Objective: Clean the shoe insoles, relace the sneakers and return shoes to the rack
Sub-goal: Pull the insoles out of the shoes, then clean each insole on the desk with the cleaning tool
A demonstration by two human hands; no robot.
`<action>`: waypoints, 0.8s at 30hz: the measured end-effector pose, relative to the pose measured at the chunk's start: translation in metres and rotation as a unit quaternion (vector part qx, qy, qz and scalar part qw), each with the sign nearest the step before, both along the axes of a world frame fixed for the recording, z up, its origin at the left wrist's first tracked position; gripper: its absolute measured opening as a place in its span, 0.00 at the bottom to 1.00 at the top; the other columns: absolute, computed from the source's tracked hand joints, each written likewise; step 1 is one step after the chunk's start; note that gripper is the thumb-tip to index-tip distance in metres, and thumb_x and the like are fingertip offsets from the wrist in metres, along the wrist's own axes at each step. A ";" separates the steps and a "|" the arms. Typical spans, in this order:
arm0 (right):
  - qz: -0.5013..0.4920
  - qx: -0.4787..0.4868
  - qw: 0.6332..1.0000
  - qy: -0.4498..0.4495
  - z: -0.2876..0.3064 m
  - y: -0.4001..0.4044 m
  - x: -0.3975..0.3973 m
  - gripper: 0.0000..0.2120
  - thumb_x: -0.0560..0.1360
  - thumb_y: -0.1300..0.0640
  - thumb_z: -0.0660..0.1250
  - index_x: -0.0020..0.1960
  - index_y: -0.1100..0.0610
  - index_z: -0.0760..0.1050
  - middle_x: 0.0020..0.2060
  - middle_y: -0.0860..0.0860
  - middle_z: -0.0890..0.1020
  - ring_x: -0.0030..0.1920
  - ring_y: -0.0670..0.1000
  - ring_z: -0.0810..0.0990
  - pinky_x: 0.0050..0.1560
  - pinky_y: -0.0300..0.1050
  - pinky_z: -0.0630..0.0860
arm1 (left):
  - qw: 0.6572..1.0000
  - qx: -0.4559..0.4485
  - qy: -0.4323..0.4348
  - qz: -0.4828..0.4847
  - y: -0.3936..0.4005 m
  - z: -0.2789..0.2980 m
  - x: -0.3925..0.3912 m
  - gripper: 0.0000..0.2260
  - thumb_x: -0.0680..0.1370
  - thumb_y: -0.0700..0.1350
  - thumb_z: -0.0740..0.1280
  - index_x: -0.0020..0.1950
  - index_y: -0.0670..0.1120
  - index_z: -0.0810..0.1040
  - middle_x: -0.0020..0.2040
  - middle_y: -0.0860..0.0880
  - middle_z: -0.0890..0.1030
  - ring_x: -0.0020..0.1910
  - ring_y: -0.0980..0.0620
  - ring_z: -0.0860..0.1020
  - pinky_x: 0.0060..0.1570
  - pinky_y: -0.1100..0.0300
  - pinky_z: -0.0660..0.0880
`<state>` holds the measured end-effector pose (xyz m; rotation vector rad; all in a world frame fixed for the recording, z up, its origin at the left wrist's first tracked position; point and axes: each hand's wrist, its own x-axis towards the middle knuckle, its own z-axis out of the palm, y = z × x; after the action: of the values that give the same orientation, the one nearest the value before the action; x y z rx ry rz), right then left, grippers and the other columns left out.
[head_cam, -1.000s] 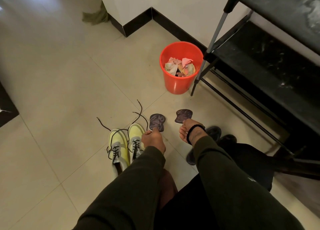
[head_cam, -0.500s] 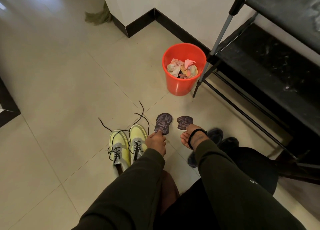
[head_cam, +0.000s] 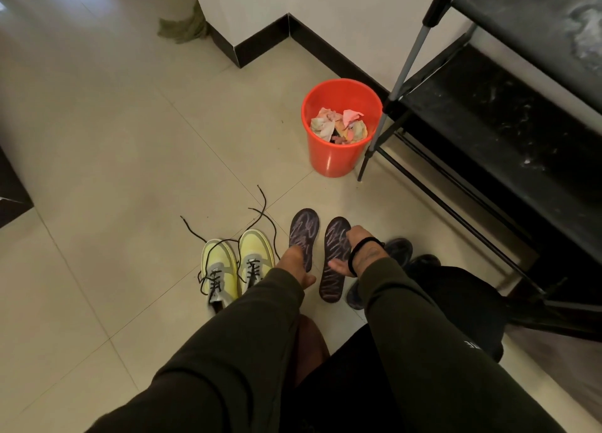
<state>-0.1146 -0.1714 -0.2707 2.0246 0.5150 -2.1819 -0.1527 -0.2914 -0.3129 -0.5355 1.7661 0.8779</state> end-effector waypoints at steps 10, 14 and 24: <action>0.025 0.217 0.975 0.052 0.040 0.013 0.002 0.08 0.81 0.58 0.64 0.55 0.62 0.74 0.50 0.59 0.83 0.43 0.54 0.82 0.44 0.48 0.82 | 0.990 0.094 0.003 0.104 0.039 0.022 -0.018 0.16 0.84 0.52 0.60 0.62 0.41 0.76 0.38 0.46 0.79 0.30 0.53 0.72 0.34 0.59 0.70; -0.047 0.336 0.931 0.133 0.083 0.028 0.023 0.12 0.78 0.63 0.66 0.60 0.55 0.75 0.48 0.57 0.85 0.42 0.52 0.86 0.40 0.46 0.84 | 0.980 0.166 0.094 -0.049 0.091 0.066 -0.022 0.17 0.81 0.53 0.62 0.62 0.43 0.78 0.51 0.43 0.84 0.42 0.48 0.79 0.41 0.55 0.75; -0.156 0.566 0.803 0.102 0.148 0.084 0.219 0.12 0.76 0.67 0.64 0.57 0.57 0.77 0.42 0.54 0.87 0.38 0.53 0.84 0.41 0.47 0.82 | 0.787 0.388 0.307 -0.368 0.199 0.201 0.116 0.07 0.78 0.54 0.67 0.50 0.54 0.82 0.42 0.54 0.86 0.45 0.53 0.85 0.49 0.54 0.80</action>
<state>0.1041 -0.0873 -0.1225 2.4218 2.0622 -2.5849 -0.0372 -0.0922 -0.1122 1.0353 1.7174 1.1387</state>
